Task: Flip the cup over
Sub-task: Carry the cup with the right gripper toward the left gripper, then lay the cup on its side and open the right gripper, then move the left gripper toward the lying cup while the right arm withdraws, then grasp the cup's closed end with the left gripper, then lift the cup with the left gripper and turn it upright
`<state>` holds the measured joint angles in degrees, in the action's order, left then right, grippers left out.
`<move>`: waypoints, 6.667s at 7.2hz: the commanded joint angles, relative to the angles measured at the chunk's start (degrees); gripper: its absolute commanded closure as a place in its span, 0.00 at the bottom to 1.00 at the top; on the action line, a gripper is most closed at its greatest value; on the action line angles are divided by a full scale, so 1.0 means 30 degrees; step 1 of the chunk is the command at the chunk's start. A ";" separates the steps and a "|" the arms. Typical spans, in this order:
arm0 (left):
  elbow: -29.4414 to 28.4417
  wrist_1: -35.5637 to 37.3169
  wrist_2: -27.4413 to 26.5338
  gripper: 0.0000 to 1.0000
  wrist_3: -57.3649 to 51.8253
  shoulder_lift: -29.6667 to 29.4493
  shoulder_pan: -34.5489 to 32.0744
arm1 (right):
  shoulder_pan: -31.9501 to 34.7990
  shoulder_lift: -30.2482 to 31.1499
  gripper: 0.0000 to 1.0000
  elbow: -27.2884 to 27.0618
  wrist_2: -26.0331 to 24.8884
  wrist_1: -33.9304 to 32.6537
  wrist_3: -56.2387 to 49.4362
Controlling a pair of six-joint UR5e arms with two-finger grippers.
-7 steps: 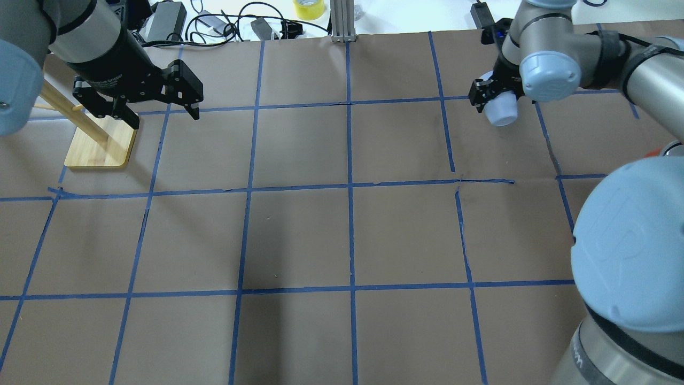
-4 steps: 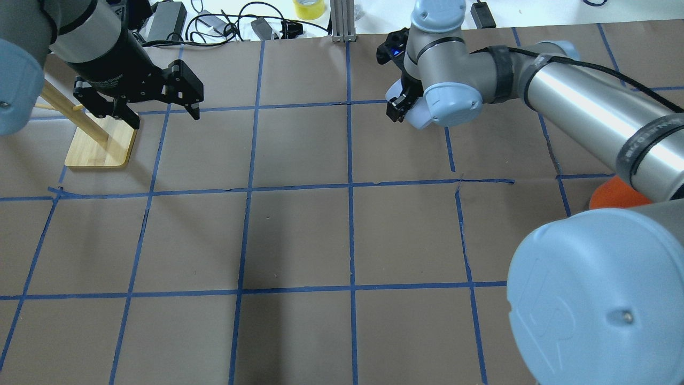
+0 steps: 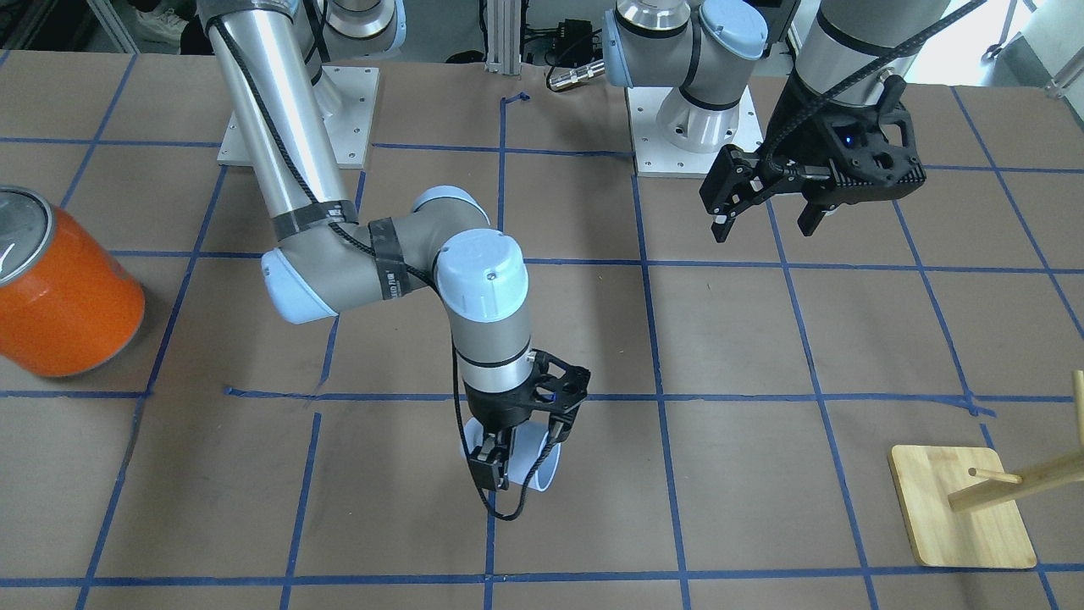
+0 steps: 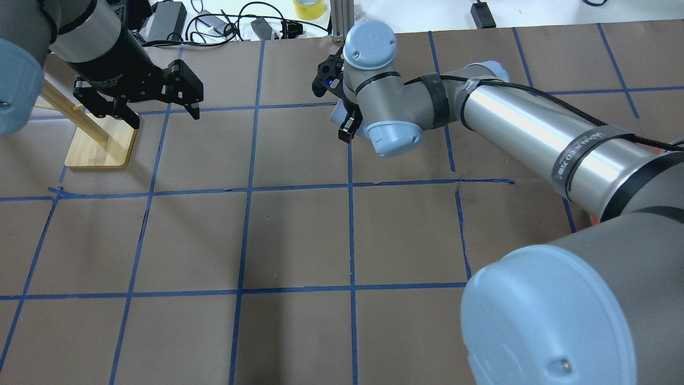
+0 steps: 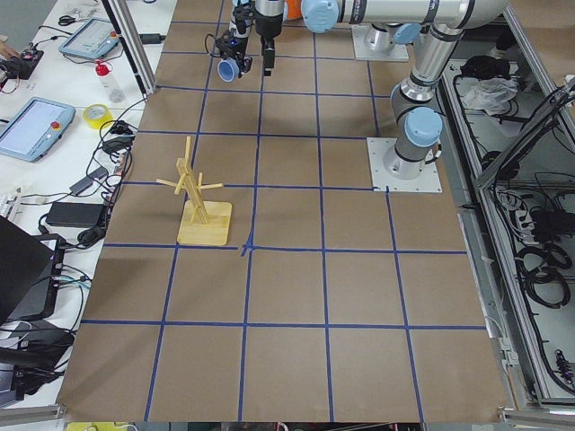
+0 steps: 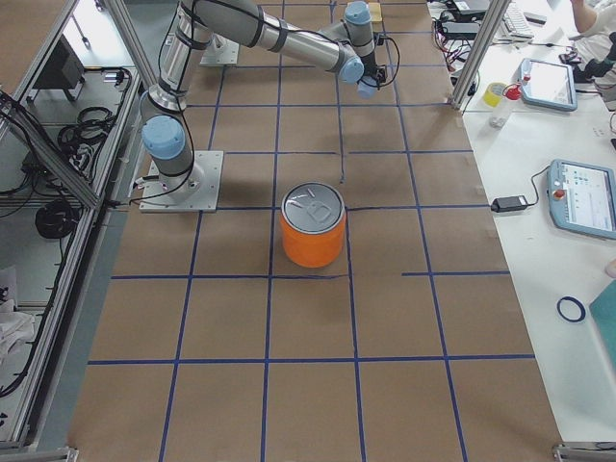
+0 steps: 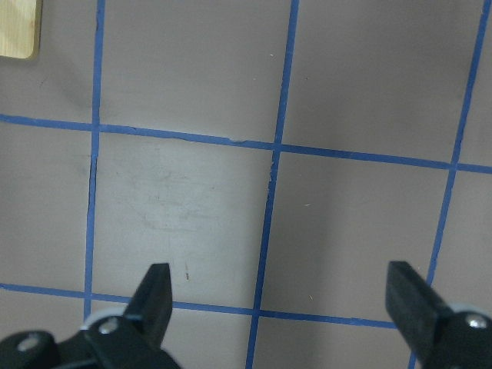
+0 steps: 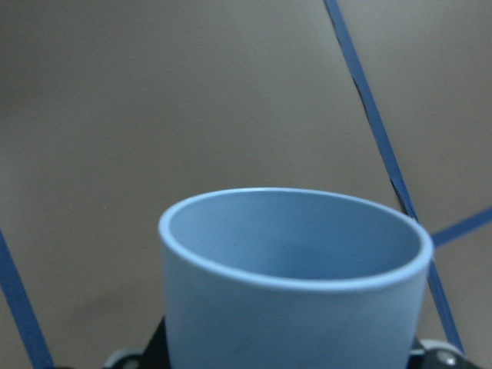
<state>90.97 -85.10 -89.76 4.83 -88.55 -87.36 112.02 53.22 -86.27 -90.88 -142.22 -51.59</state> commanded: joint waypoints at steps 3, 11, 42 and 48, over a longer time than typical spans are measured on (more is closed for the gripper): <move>-0.0438 -0.0022 0.0008 0.00 0.0234 0.0191 0.0000 | 0.1301 -0.0867 0.78 -0.0160 -0.0202 -0.1375 -0.7839; -0.0499 -0.0549 0.0184 0.00 0.0353 0.0220 -0.0029 | 0.1330 -0.1041 0.01 -0.0278 0.0030 -0.0405 -0.8028; 0.1728 0.5983 1.7292 0.81 -0.2753 -1.1879 0.1025 | -0.7986 1.0852 0.00 -0.0746 0.1583 1.6702 1.8192; 0.0445 0.7855 1.6943 1.00 0.6425 -1.0215 0.0821 | -0.6875 1.1762 0.00 -0.2123 0.0734 1.6528 1.9481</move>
<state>94.06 -63.50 -38.51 16.33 -120.93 -84.67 90.75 88.59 -92.53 -88.48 -92.21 6.20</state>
